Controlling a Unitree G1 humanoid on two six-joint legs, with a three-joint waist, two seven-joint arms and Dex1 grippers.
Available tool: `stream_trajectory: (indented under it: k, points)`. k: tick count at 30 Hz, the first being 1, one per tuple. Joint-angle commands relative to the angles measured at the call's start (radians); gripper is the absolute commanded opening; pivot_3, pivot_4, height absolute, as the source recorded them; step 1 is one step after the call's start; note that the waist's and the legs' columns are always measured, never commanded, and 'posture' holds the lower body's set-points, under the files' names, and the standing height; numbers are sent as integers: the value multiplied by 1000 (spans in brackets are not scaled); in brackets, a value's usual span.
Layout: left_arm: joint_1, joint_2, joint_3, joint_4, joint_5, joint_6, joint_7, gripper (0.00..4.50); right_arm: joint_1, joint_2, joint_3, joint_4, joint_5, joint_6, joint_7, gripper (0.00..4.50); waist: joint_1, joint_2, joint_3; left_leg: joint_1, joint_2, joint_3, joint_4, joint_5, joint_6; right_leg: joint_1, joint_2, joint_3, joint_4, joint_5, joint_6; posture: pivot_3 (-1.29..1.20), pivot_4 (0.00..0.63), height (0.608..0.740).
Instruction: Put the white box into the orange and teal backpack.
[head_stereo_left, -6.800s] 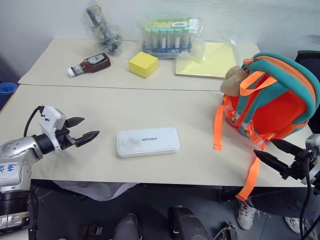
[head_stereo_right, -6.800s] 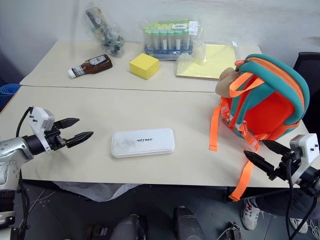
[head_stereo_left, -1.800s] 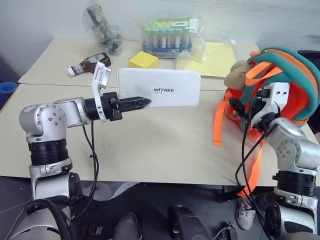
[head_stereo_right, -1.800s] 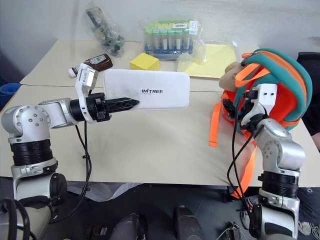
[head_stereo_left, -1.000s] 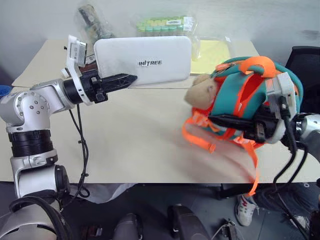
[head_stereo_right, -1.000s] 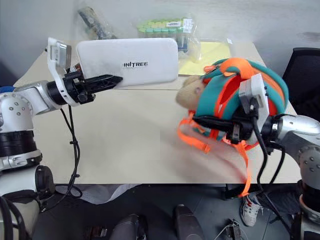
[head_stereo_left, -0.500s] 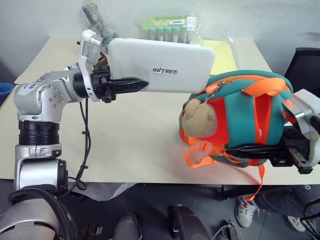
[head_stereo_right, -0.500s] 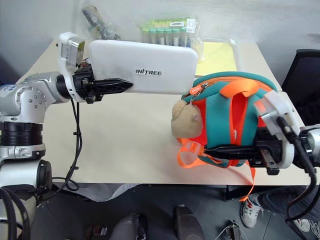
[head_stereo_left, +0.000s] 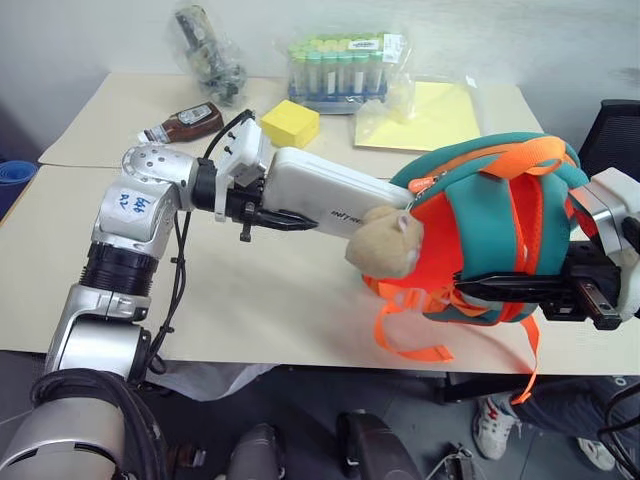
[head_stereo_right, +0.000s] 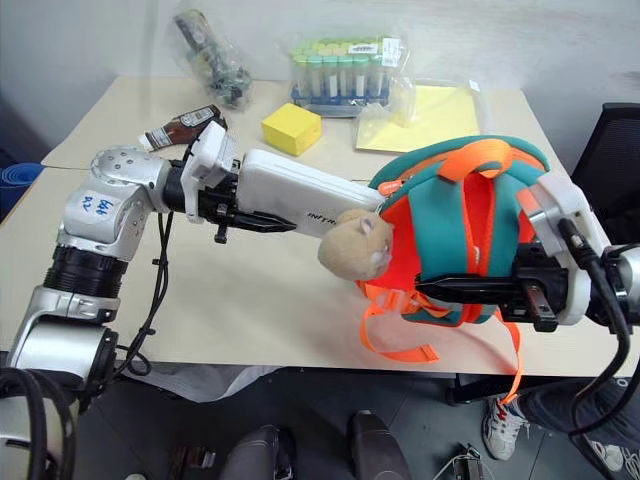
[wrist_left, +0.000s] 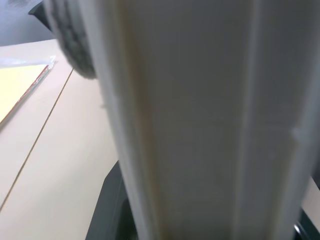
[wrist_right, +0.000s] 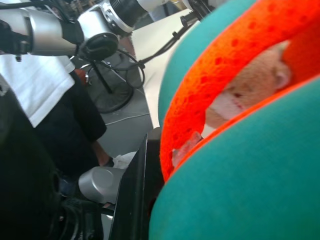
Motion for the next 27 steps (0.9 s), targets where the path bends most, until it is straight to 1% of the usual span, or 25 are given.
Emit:
stream_trajectory:
  k: [1, 5, 8, 11, 15, 18, 20, 22, 27]
  points:
    - [-50, -66, -27, -2, -1, 6, -27, 1407, -13, 16, 18, -6, -28, -41, -11, 80, 0, 0, 0, 0, 0, 0, 0, 0, 0, 0, 0, 0, 0, 0, 0, 0, 150, 740]
    - [-56, -170, -57, -1, 21, 14, -1, 1407, -20, 42, 53, -13, -55, -62, -34, 80, 1, 0, 0, -1, 0, 0, 0, 0, 1, -1, 0, 0, 0, 0, 1, 0, 150, 740]
    - [-51, -274, -86, 25, 66, -35, 62, 1407, -31, 62, 76, -23, -65, -69, -62, 80, 1, 0, 0, -2, 0, 0, 0, 0, 0, -1, 0, 1, 0, -1, 1, 0, 150, 740]
    - [-49, -363, -132, 68, 148, -104, 138, 1407, -32, 80, 87, -30, -79, -78, -88, 80, 4, 0, 0, -2, 0, 0, 1, 0, 0, -1, 0, 1, 0, -1, 1, 0, 150, 740]
    - [-51, -445, -180, 130, 244, -152, 227, 1407, -20, 93, 89, -38, -86, -84, -102, 80, 5, 0, 0, -1, -1, 0, 1, 0, 1, -1, 0, 2, 0, 0, 2, 0, 150, 740]
    - [-51, -468, -199, 149, 289, -180, 254, 1407, -14, 105, 92, -41, -95, -88, -118, 80, 8, 0, 0, 0, -2, -1, 1, 0, 1, 0, 0, 2, 0, 0, 2, 0, 150, 740]
    - [-58, -467, -179, 152, 286, -158, 266, 2138, -15, 114, 96, -40, -100, -90, -125, 0, 8, 0, 0, 0, -2, -1, 1, 0, 1, 0, 0, 2, 0, 0, 2, 0, 150, 740]
    - [-57, -447, -161, 138, 277, -141, 256, 2621, -17, 122, 99, -38, -103, -89, -133, 0, 7, 0, 0, 0, -2, -1, 1, 0, 2, 0, 0, 2, 0, 0, 2, 0, 150, 740]
    - [12, -296, -109, -23, 208, -76, 144, 3966, -15, 138, 107, -40, -119, -94, -149, 0, -11, 0, 0, 1, 0, 0, 0, 0, 1, 0, 1, 2, 2, 0, 2, 0, 150, 740]
